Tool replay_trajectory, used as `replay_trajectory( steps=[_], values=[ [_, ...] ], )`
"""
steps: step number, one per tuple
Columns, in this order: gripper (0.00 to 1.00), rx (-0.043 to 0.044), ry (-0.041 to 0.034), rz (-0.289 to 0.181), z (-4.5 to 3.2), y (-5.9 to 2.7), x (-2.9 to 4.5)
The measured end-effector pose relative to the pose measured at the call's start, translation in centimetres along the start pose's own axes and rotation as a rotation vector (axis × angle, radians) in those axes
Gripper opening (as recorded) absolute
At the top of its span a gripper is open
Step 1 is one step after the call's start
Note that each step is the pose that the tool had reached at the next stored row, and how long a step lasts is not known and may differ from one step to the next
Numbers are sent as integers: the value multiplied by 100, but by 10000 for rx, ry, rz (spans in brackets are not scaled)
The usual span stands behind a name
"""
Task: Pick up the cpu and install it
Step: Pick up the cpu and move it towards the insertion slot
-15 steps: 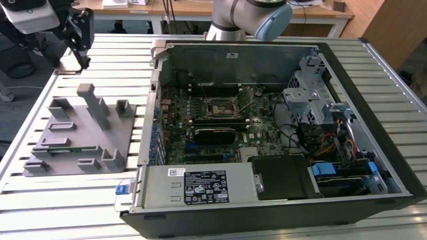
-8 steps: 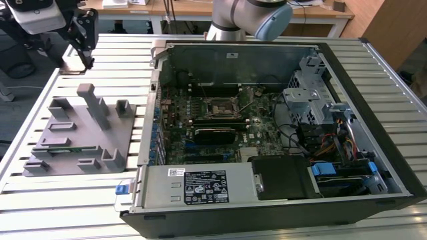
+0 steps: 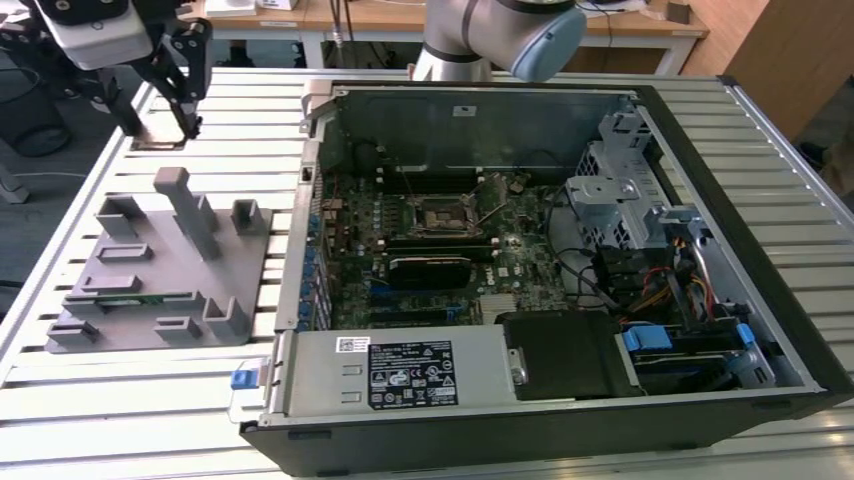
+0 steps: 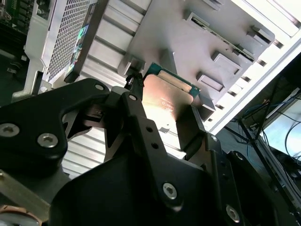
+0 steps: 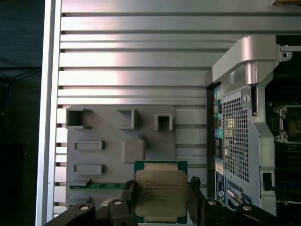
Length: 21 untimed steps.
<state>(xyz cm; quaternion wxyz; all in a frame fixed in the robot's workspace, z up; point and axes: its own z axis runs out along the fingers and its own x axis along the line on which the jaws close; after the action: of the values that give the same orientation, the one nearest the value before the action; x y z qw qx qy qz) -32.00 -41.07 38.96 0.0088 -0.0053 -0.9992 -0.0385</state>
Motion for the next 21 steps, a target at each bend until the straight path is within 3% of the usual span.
replay_trajectory(
  steps=[12, 21],
  values=[
    [53, 1, 0, 0, 19, 1, -240],
    [53, 0, 0, 0, 38, 15, -533]
  ],
)
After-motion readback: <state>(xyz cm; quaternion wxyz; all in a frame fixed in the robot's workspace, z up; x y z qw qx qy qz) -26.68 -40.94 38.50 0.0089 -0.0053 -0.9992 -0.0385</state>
